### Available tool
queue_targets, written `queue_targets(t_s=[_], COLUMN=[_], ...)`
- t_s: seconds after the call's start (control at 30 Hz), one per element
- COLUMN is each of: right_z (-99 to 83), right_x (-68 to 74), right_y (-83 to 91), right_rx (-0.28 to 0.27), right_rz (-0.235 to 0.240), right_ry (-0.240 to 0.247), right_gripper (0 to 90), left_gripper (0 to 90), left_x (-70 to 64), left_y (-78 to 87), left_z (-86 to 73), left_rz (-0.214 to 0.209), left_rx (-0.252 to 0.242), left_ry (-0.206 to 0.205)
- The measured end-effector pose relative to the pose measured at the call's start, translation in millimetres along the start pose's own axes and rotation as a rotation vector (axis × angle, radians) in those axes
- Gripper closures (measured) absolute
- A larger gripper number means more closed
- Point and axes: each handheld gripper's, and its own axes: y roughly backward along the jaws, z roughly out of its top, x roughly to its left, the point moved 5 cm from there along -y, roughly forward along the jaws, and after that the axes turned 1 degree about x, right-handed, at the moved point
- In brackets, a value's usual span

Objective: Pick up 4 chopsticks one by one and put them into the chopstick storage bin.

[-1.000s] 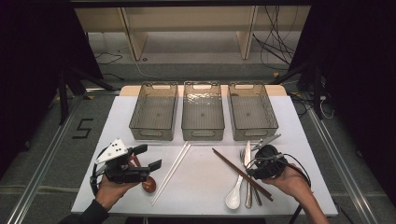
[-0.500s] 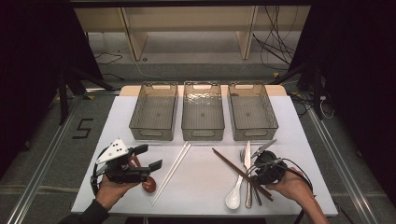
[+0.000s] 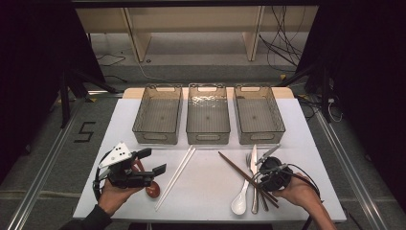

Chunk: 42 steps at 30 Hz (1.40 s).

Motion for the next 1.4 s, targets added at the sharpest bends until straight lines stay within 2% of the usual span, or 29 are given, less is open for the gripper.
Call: queue_targets(t_s=[0.4, 0.63, 0.8, 1.17, 1.4], right_z=[-1.2, -1.3, -1.0, 0.4, 4.6], right_x=[0.2, 0.1, 0.2, -2.0, 2.4], right_y=[-5.4, -7.0, -5.6, 2.3, 11.2], right_rx=[0.045, 0.052, 0.051, 0.010, -0.061], right_rz=[-0.014, -0.006, -0.030, -0.071, -0.067], right_ry=[-0.004, -0.008, -0.002, 0.016, 0.031], right_gripper=[75.0, 83.0, 84.0, 84.8, 84.8], left_gripper=[18.4, 18.4, 18.4, 18.3, 18.3], left_x=[-0.5, -0.4, -0.4, -0.3, -0.1], left_y=[-0.5, -0.5, -0.3, -0.5, -0.7], left_z=[0.0, -0.1, -0.1, 0.0, -0.3], left_rz=[0.000, -0.001, -0.002, -0.001, 0.000], left_rx=[0.001, 0.001, 0.004, 0.001, 0.003], left_ry=[-0.002, -0.001, -0.005, -0.001, 0.000])
